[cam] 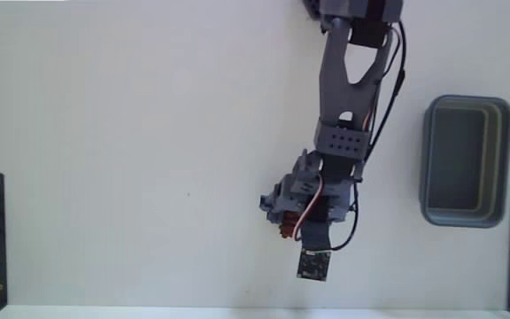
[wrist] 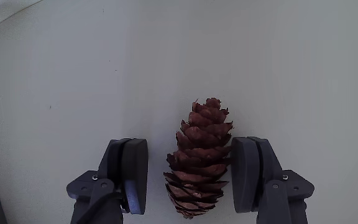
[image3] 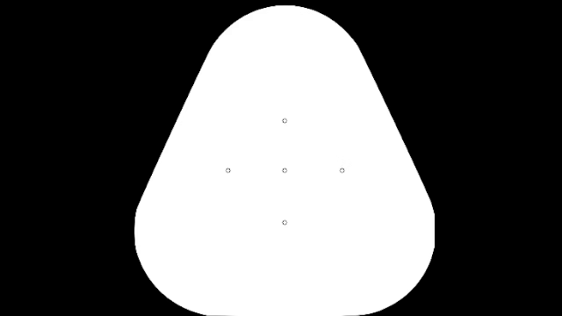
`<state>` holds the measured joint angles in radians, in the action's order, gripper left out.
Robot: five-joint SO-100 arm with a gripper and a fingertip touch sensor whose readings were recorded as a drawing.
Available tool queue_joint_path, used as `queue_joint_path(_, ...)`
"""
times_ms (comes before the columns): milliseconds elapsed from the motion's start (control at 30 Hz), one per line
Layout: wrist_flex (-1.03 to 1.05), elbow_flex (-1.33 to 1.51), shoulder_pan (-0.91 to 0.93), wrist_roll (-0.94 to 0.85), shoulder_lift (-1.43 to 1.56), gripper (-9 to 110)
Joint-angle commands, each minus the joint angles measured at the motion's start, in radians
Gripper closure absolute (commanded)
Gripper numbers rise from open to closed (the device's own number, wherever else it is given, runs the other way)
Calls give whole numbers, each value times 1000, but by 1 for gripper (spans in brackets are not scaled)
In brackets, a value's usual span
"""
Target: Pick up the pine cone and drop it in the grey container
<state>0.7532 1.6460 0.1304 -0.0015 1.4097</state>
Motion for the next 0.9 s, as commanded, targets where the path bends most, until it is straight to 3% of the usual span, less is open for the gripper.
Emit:
queue_joint_path(0, -5, -1, 17, 2, 33, 23)
queue_joint_path(867, -5, -1, 17, 2, 33, 31)
